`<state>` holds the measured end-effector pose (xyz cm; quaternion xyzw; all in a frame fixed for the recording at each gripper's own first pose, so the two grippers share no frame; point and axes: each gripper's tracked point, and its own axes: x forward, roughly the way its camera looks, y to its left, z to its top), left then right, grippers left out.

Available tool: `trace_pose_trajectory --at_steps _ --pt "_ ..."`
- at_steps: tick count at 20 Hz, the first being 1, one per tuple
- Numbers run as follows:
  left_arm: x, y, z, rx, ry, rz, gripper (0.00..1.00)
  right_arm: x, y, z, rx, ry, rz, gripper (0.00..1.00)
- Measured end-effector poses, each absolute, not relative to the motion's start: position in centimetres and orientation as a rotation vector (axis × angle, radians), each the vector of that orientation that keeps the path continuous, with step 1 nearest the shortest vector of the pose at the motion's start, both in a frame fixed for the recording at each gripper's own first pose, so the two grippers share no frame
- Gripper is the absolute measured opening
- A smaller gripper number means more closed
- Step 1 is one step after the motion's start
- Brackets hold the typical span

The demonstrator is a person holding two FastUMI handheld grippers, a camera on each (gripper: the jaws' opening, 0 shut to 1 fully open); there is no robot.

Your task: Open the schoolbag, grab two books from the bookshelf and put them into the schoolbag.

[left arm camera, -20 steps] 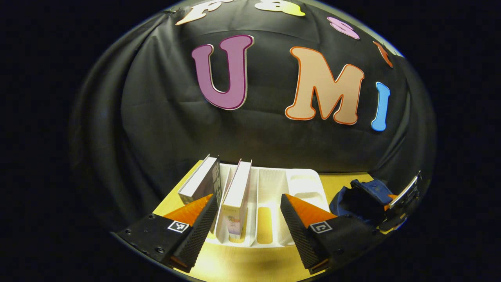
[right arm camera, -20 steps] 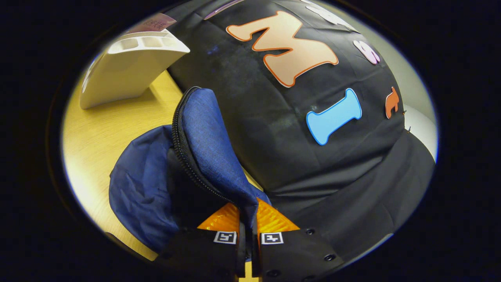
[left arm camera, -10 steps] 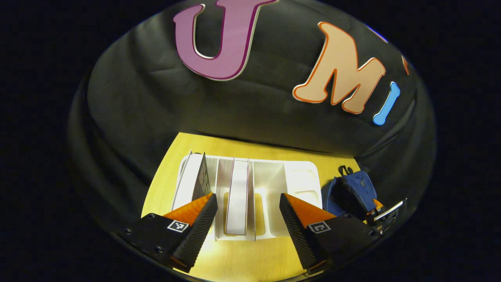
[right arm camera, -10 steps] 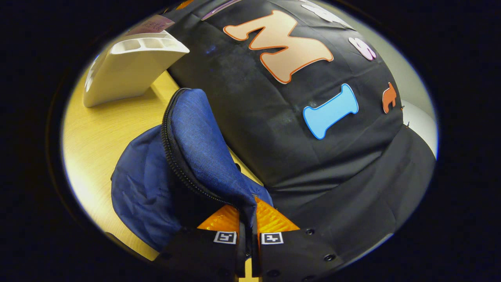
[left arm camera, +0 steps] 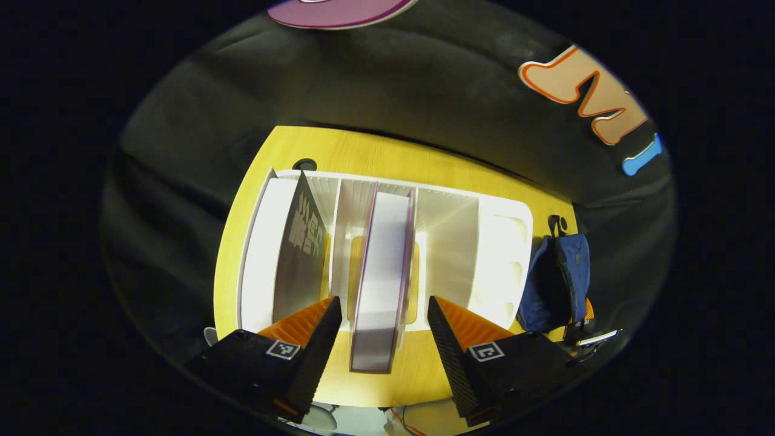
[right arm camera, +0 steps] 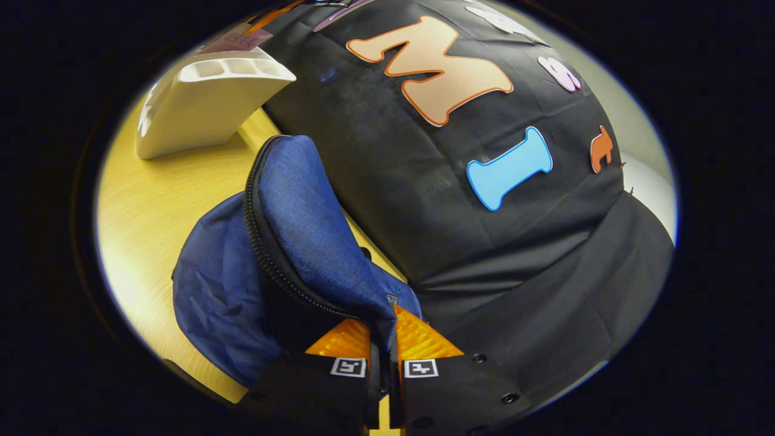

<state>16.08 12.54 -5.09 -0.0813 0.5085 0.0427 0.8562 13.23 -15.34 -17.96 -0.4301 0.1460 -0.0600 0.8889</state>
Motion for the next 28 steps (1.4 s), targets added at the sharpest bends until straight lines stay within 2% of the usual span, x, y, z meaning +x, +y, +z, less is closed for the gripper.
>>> trace_pose_trajectory --at_steps 2,3,4,5,7,9,11,12,21,22,23,25,28 --pt "16.5 12.8 -5.7 -0.148 1.097 0.089 0.82 12.9 -15.4 -17.9 -0.890 0.307 -0.125 0.06" --pt "16.8 13.0 -6.1 -0.134 1.109 0.085 0.75 12.8 -15.4 -17.8 -0.885 0.308 -0.129 0.06" --pt "17.0 13.0 -6.4 -0.123 1.124 0.083 0.77 12.8 -15.5 -17.6 -0.878 0.309 -0.134 0.05" --pt "17.2 12.8 -6.6 -0.118 1.138 0.079 0.73 12.8 -15.6 -17.5 -0.869 0.309 -0.140 0.05" --pt "17.6 13.0 -7.2 -0.102 1.166 0.094 0.63 12.7 -15.7 -17.2 -0.851 0.312 -0.150 0.05" --pt "17.7 13.4 -7.8 -0.087 1.202 0.123 0.42 12.5 -15.9 -16.8 -0.843 0.312 -0.159 0.05" --pt "17.7 13.5 -8.3 -0.089 1.236 0.146 0.41 12.5 -16.2 -16.4 -0.831 0.311 -0.166 0.09" --pt "17.7 13.7 -8.3 -0.078 1.251 0.160 0.41 12.4 -16.4 -16.2 -0.821 0.313 -0.171 0.06" --pt "15.6 13.1 -7.8 -0.154 1.283 0.260 0.36 11.8 -16.9 -15.8 -0.799 0.312 -0.178 0.06" --pt "15.1 12.7 -7.2 -0.160 1.288 0.250 0.36 11.8 -17.0 -15.7 -0.794 0.312 -0.180 0.09" --pt "14.6 12.2 -6.6 -0.169 1.285 0.236 0.36 11.8 -17.0 -15.6 -0.793 0.310 -0.181 0.06" --pt "13.5 11.6 -5.2 -0.175 1.266 0.219 0.36 11.8 -17.0 -15.6 -0.793 0.308 -0.181 0.09" --pt "11.5 11.1 -3.1 -0.172 1.235 0.219 0.36 11.8 -17.2 -15.6 -0.786 0.304 -0.179 0.06"
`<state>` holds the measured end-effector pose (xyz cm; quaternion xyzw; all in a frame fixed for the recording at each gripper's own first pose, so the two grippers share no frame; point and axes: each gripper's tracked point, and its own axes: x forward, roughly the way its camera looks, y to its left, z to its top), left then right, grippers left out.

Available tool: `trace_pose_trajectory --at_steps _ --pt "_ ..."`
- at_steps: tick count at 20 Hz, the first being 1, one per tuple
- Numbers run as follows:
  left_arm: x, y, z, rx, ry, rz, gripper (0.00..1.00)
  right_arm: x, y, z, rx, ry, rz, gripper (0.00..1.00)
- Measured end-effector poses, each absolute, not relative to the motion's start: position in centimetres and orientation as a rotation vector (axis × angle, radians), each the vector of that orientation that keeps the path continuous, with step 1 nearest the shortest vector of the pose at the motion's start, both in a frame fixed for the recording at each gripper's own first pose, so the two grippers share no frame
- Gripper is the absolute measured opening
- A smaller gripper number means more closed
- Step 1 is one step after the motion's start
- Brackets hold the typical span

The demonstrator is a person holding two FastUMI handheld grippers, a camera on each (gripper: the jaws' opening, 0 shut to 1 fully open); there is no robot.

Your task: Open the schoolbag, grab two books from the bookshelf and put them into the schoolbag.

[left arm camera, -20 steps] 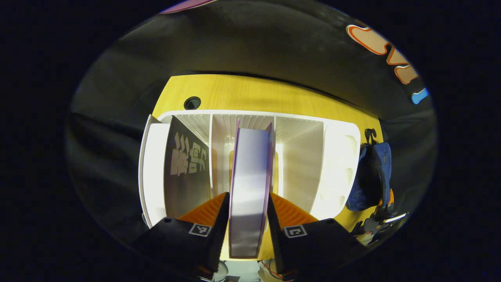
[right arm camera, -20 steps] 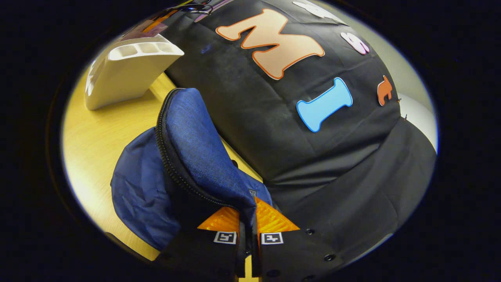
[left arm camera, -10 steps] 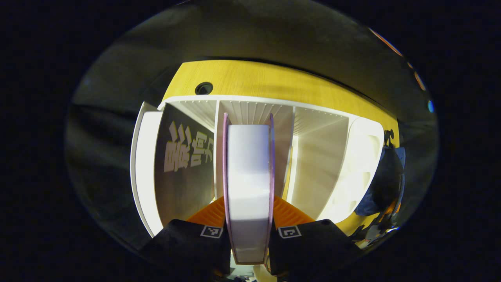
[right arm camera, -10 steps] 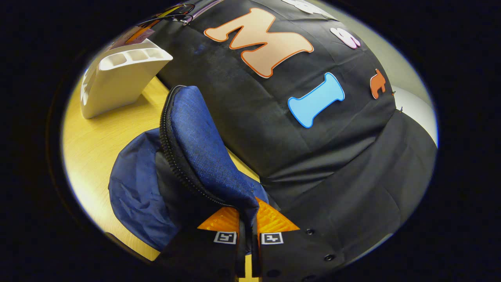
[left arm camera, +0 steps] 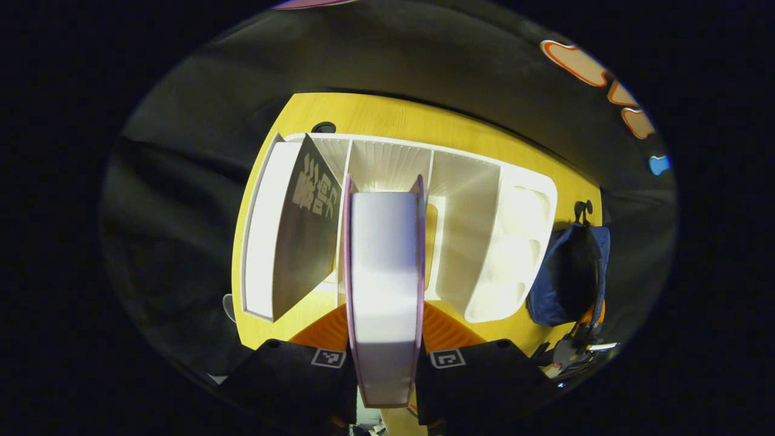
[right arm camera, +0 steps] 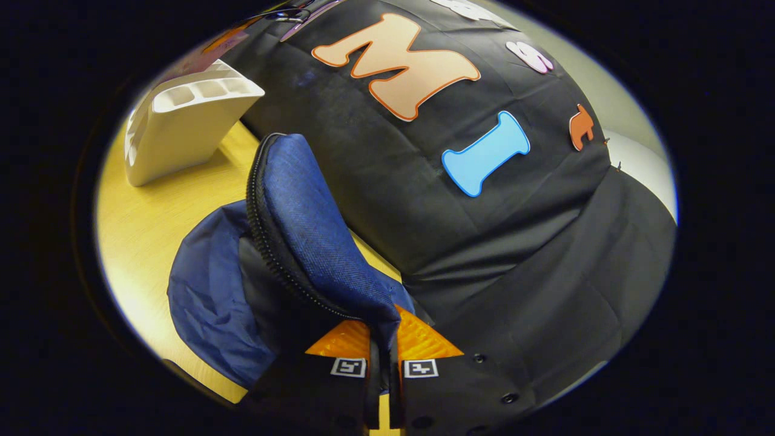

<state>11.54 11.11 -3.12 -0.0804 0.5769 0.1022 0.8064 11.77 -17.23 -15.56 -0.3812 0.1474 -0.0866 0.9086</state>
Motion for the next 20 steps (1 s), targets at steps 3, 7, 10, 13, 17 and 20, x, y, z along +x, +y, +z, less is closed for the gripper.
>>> trace_pose_trajectory --at_steps 3,7,10,13,17,20 --pt "9.6 11.1 -1.0 -0.160 1.194 0.234 0.35 11.9 -17.4 -15.6 -0.773 0.300 -0.182 0.06" --pt "6.9 9.9 1.2 -0.180 1.156 0.233 0.36 11.9 -17.6 -15.5 -0.766 0.293 -0.173 0.05" --pt "5.1 7.8 2.5 -0.236 1.118 0.211 0.36 11.9 -17.9 -15.5 -0.758 0.291 -0.166 0.05" --pt "3.4 4.8 3.1 -0.308 1.083 0.151 0.36 11.8 -18.0 -15.5 -0.741 0.292 -0.157 0.05" --pt "1.9 1.2 2.7 -0.342 1.053 0.057 0.35 11.7 -18.0 -15.5 -0.730 0.294 -0.145 0.05" --pt "1.2 -2.2 2.0 -0.375 1.025 -0.019 0.35 11.6 -18.1 -15.4 -0.713 0.296 -0.139 0.05"
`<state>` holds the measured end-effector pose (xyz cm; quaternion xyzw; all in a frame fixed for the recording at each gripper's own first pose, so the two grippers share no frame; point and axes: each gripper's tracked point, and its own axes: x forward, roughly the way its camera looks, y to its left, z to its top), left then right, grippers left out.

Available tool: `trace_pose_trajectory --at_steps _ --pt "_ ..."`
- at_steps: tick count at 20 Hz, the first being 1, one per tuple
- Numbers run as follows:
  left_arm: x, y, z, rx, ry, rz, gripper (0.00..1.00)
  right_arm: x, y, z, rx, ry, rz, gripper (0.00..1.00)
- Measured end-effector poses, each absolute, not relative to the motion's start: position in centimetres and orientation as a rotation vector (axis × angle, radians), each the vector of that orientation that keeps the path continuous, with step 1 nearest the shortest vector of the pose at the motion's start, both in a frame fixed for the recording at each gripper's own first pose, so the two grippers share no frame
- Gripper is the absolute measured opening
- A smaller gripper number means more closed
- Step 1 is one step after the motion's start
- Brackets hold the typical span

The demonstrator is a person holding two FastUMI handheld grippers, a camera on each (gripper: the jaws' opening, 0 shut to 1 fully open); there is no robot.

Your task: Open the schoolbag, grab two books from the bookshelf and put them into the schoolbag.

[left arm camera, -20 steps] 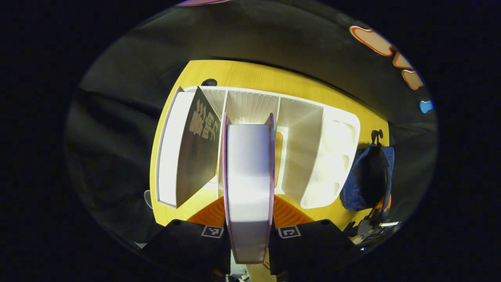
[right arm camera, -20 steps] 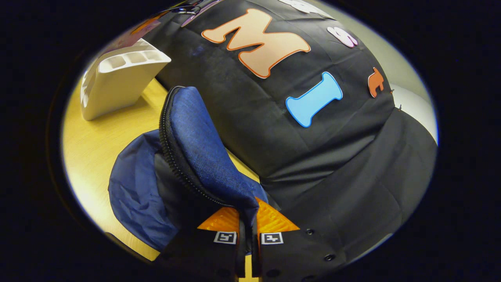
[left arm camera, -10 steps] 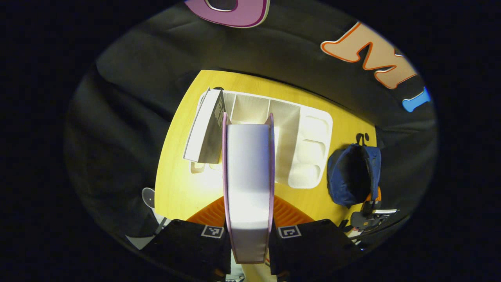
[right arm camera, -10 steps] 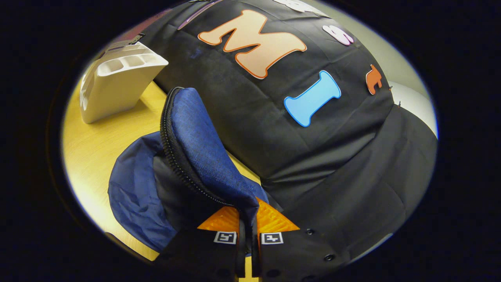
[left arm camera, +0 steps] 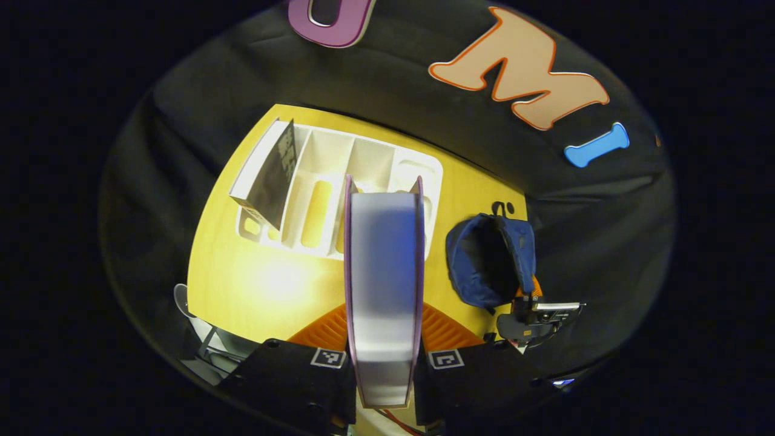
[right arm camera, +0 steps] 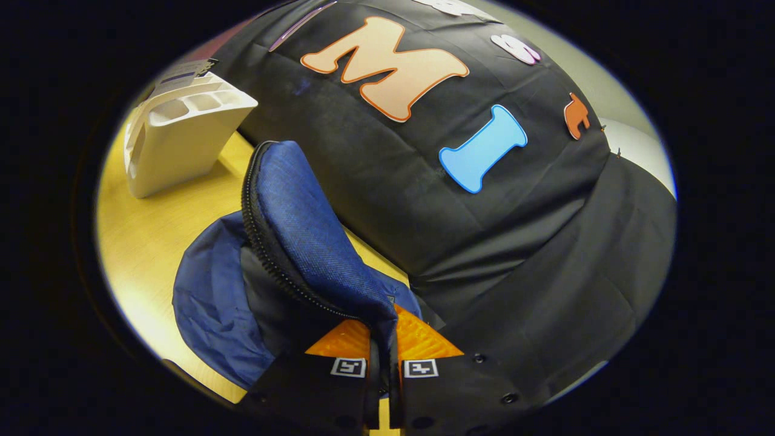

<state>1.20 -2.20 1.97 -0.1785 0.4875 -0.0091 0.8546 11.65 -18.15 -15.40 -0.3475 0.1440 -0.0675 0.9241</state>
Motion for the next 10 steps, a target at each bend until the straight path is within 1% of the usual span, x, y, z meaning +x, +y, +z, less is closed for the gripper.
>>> trace_pose_trajectory --at_steps 2,7,10 --pt "1.6 -4.9 0.8 -0.401 1.017 -0.077 0.35 11.6 -18.1 -15.5 -0.696 0.300 -0.133 0.05" --pt "5.5 -13.0 -3.0 -0.520 0.951 -0.233 0.35 11.4 -18.3 -15.5 -0.664 0.317 -0.128 0.05" --pt "7.2 -16.8 -6.4 -0.567 0.925 -0.292 0.35 11.5 -18.3 -15.4 -0.635 0.328 -0.131 0.05"
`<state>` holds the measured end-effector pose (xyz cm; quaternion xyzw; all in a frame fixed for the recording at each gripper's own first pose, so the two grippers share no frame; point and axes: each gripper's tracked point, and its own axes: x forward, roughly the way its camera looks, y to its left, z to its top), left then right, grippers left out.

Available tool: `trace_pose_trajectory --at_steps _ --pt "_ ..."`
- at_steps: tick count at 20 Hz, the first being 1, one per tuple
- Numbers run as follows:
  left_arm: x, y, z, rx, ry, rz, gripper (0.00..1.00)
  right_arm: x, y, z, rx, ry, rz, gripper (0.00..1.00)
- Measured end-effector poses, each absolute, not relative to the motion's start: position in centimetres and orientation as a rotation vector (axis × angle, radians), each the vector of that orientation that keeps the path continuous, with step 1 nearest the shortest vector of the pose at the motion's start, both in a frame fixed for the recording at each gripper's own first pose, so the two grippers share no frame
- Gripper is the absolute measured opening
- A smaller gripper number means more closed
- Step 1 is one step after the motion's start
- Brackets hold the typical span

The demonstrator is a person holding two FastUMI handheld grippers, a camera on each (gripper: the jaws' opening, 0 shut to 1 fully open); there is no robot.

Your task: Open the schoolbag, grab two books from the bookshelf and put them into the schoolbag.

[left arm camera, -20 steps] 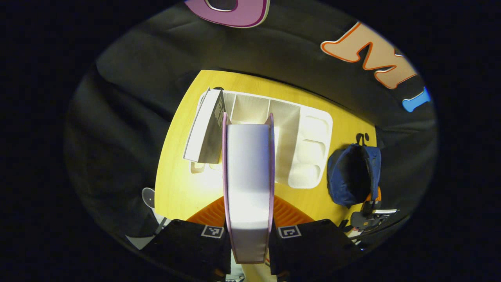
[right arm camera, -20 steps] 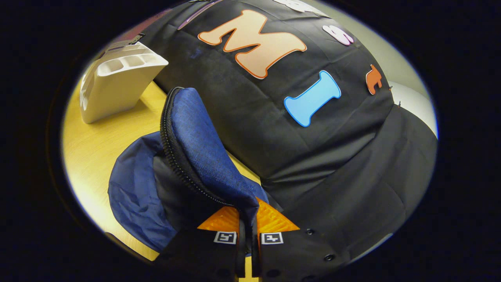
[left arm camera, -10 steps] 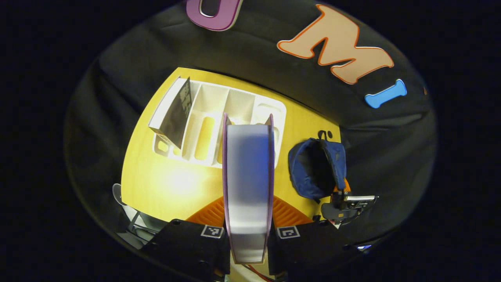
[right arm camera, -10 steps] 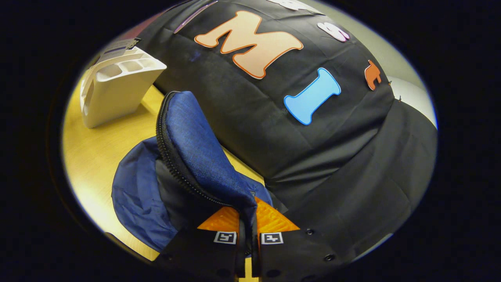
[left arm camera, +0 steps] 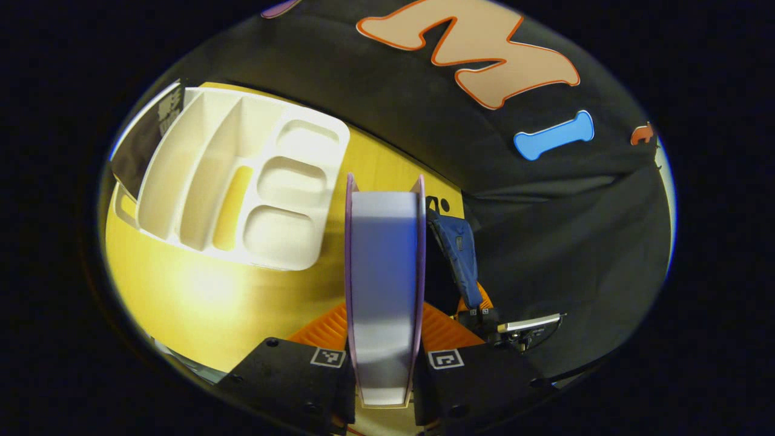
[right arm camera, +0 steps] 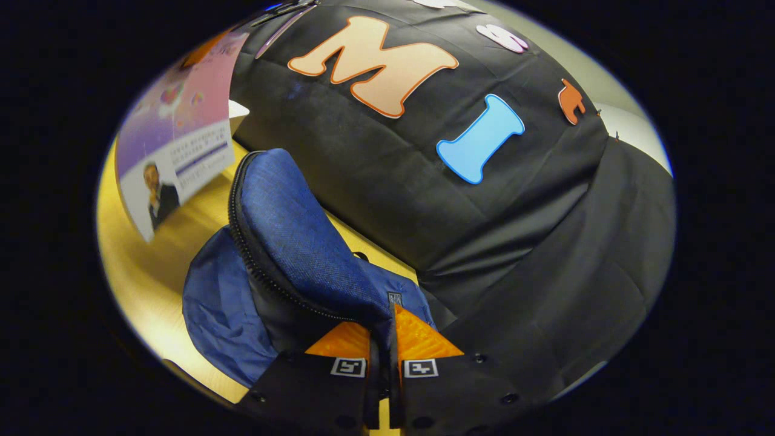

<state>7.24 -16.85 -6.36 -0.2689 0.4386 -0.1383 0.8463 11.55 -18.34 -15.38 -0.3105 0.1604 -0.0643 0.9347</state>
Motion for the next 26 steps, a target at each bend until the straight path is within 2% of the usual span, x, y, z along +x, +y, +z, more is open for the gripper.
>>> trace_pose_trajectory --at_steps 4,7,11,12,13,14,15,17,18,19,21,22,25,26 --pt "9.1 -21.4 -10.3 -0.646 0.924 -0.371 0.35 11.8 -18.6 -15.3 -0.601 0.336 -0.128 0.09" --pt "11.0 -24.8 -12.3 -0.702 0.867 -0.444 0.35 11.9 -18.6 -15.1 -0.581 0.335 -0.122 0.06" --pt "12.7 -28.8 -14.0 -0.751 0.804 -0.544 0.35 12.1 -18.5 -14.7 -0.565 0.327 -0.108 0.12" --pt "13.3 -29.6 -14.4 -0.757 0.794 -0.565 0.36 12.2 -18.5 -14.6 -0.558 0.322 -0.107 0.09" --pt "13.6 -30.5 -15.0 -0.765 0.785 -0.582 0.34 12.1 -18.6 -14.5 -0.552 0.315 -0.107 0.06" --pt "13.8 -31.1 -15.8 -0.772 0.778 -0.596 0.36 12.0 -18.8 -14.3 -0.546 0.308 -0.111 0.06" --pt "14.2 -31.8 -16.6 -0.781 0.772 -0.606 0.35 12.1 -18.9 -14.2 -0.536 0.301 -0.110 0.09" --pt "14.7 -32.4 -18.1 -0.808 0.783 -0.608 0.35 12.2 -18.9 -13.8 -0.521 0.290 -0.108 0.05" --pt "14.7 -32.7 -19.3 -0.825 0.790 -0.613 0.33 12.2 -18.8 -13.8 -0.518 0.288 -0.103 0.09" --pt "14.5 -33.1 -20.2 -0.846 0.792 -0.623 0.35 12.1 -18.6 -13.9 -0.521 0.287 -0.097 0.06" --pt "14.5 -33.9 -21.6 -0.880 0.795 -0.635 0.35 11.9 -17.7 -13.8 -0.536 0.273 -0.080 0.12" --pt "14.7 -34.5 -22.2 -0.894 0.792 -0.640 0.35 11.9 -17.5 -13.8 -0.535 0.270 -0.073 0.06" --pt "15.0 -35.0 -24.4 -0.950 0.794 -0.638 0.35 12.1 -17.6 -13.9 -0.514 0.272 -0.076 0.05" --pt "15.5 -34.9 -25.5 -0.952 0.806 -0.609 0.36 12.1 -17.6 -13.9 -0.506 0.277 -0.080 0.09"
